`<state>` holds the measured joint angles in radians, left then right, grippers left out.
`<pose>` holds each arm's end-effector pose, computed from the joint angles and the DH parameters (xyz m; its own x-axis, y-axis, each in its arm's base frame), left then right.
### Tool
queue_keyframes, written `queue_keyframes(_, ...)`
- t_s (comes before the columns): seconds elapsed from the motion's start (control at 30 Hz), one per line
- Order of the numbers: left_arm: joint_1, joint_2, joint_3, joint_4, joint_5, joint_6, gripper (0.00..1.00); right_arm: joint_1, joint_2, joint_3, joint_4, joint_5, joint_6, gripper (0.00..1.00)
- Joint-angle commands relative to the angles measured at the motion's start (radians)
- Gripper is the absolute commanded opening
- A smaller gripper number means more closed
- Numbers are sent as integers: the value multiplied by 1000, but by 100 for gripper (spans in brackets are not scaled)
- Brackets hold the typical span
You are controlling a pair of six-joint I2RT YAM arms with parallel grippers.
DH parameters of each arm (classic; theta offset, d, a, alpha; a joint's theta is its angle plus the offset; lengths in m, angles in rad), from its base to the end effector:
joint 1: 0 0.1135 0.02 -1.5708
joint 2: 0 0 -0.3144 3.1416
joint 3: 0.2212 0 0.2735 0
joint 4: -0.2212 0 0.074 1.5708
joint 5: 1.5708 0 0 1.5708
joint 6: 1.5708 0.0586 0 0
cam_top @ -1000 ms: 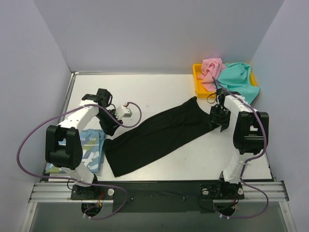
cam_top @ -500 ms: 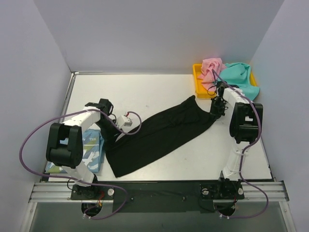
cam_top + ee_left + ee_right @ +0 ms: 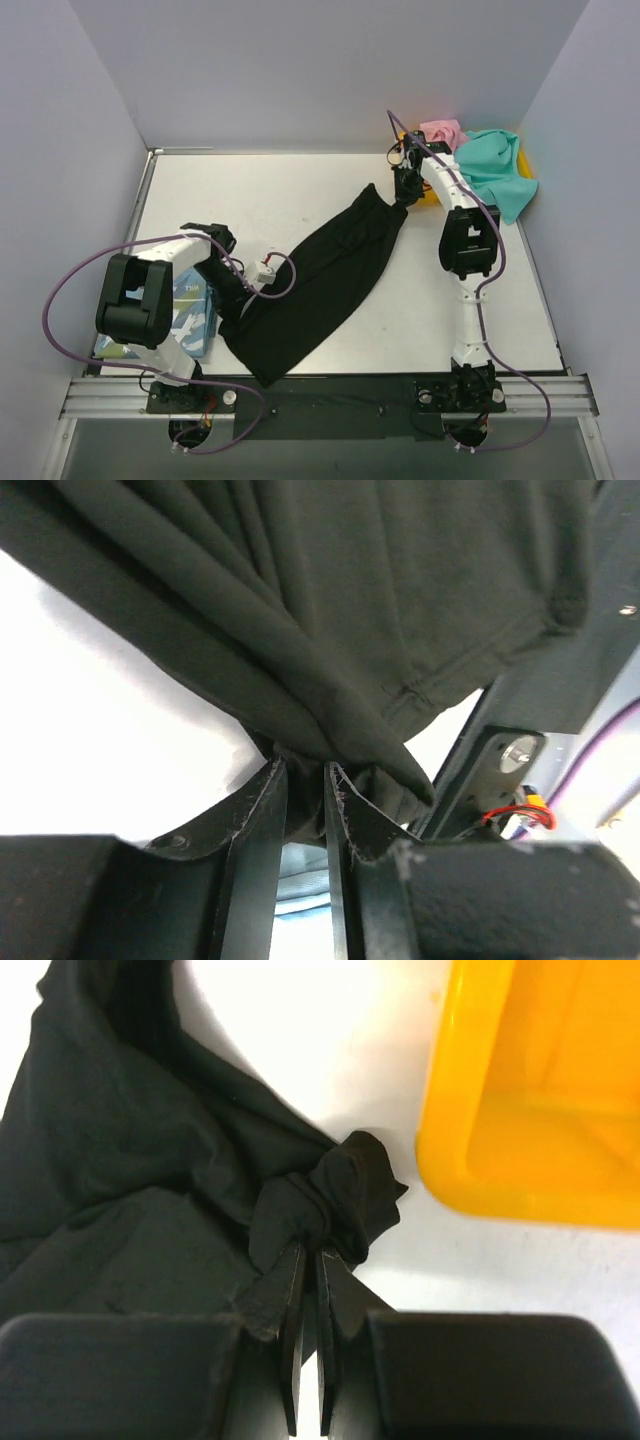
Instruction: Fold and stack the t-shirts
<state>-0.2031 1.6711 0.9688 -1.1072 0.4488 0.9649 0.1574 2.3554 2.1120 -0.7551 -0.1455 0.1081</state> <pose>0.2534 -0.0781 0.1766 -0.4752 0.8540 -0.2119 0.8285 0.3532 -0.4344 0.5785 0.1004 0.2190 -0.8505 -0.0269 -0.5253 -0.1417 0.9735 0.1796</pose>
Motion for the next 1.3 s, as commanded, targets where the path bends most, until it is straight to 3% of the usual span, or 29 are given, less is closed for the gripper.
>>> queue_keyframes(0.0,-5,-31,18,-137,143,84,32,-13,100,169,-72,-39,56,0)
queue_keyframes(0.2,-7,-39,-30,-125,192,71,34,-19,127,224,40,-60,59,0)
queue_keyframes(0.53,-21,-47,36,-72,197,-41,44,-32,183,292,273,-169,131,0)
queue_keyframes(0.63,-12,-51,70,-72,148,-63,54,-44,200,307,318,-166,188,0)
queue_keyframes(0.83,-10,-57,130,-95,145,-78,56,-91,266,345,460,-267,361,1)
queue_keyframes(1.07,-64,-48,68,94,85,-230,58,-87,334,422,566,-289,369,5)
queue_keyframes(1.13,-84,-48,56,138,76,-268,58,-85,332,416,585,-292,351,11)
queue_keyframes(1.23,-98,-47,59,150,86,-298,58,-82,306,408,617,-328,338,37)
queue_keyframes(1.27,-96,-48,68,142,102,-298,58,-81,291,399,628,-332,328,41)
